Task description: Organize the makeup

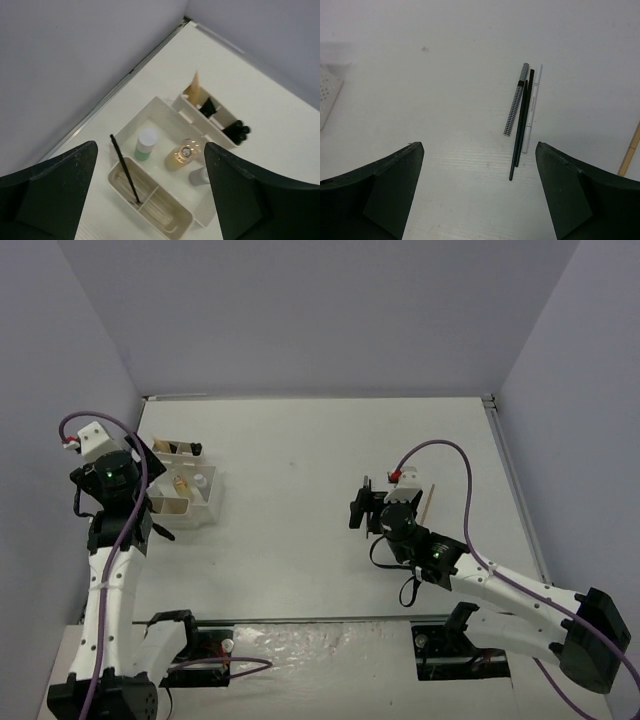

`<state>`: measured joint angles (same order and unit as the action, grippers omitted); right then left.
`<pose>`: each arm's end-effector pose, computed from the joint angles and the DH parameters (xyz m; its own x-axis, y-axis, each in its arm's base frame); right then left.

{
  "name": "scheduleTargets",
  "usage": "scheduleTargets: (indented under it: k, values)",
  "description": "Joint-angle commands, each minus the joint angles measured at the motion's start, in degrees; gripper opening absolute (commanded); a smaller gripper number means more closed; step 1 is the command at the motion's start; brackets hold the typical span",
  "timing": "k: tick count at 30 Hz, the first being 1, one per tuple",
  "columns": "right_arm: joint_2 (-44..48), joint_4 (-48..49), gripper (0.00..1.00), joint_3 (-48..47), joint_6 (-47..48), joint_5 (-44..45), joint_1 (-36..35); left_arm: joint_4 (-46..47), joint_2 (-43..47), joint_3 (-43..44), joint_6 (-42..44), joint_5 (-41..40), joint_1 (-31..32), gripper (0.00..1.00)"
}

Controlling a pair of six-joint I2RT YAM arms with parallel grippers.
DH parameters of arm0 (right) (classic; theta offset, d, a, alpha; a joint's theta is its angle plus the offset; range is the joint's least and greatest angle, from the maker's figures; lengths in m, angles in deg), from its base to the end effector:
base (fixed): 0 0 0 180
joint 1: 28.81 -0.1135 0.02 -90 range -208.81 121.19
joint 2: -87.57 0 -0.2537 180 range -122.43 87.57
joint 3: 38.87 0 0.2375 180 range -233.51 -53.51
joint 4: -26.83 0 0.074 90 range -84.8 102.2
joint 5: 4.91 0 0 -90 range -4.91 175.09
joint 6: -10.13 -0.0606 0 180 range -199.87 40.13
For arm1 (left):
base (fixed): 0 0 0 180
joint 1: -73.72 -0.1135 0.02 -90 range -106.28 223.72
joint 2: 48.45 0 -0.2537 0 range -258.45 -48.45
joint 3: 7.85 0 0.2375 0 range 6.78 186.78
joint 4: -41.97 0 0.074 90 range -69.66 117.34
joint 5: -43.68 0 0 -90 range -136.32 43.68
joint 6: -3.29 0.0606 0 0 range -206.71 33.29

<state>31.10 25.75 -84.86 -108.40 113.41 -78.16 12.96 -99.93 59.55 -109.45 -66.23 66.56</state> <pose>0.1770 0.1620 0.2563 -0.2891 0.3087 -0.9062 -0.2584 0.8863 0.3844 0.2137 0.0476 0.3475 -0.0347 -0.3707 -0.9281 -0.4985 0.8113 -0.3054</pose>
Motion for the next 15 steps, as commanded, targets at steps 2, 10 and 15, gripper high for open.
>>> scheduleTargets:
  k: [2, 10, 15]
  values:
    - [-7.6, -2.6, 0.85, -4.3, -6.5, -4.2, 5.2, -9.7, 2.5, 8.4, 1.5, 13.5, 4.8, 0.87]
    - [-19.2, -3.3, 0.57, -6.7, -10.2, -8.2, 7.0, -14.2, 1.4, 5.3, 2.2, 33.6, 12.9, 0.87]
    - [-23.9, -3.6, 0.46, -6.5, -13.3, -8.1, 6.9, -11.4, 3.3, -0.6, 2.9, 36.8, 14.8, 0.87]
